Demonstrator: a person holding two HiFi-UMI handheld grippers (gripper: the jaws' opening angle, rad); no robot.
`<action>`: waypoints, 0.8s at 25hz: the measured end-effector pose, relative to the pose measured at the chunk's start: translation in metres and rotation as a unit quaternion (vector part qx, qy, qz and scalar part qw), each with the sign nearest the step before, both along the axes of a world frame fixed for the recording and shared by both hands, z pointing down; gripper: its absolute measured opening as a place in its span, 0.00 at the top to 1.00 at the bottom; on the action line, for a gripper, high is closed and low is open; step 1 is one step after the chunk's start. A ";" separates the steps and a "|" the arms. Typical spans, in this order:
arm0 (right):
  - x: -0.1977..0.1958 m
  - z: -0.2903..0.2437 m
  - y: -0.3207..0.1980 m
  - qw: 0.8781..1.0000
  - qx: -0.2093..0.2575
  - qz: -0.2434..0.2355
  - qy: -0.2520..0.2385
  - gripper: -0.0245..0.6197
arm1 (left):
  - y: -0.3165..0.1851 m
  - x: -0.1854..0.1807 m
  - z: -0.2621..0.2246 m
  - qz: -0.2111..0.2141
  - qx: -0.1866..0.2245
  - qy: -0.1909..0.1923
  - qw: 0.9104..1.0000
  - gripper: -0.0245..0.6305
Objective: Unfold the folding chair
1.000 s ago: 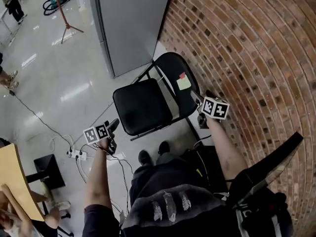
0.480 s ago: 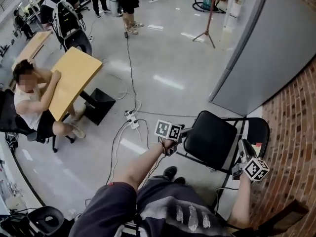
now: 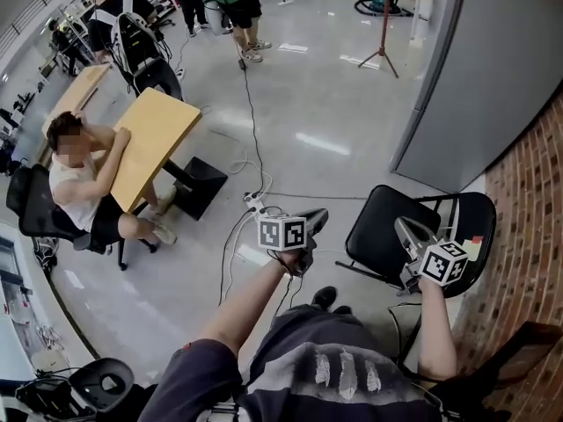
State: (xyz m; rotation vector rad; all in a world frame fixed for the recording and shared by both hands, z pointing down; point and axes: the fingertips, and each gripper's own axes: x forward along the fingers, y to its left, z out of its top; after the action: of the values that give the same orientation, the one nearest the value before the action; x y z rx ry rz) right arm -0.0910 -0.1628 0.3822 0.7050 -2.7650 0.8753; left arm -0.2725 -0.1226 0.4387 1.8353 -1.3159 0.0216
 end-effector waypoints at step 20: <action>-0.045 0.005 0.085 0.995 0.023 -0.088 0.041 0.96 | 0.058 0.042 -0.078 -0.001 0.060 -0.023 0.998 0.96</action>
State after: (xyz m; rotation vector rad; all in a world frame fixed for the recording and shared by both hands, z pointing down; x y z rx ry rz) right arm -0.1356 -0.0775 0.3876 0.4833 -2.7300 0.7324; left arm -0.2304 -0.0642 0.3606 1.9442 -1.3765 -0.0167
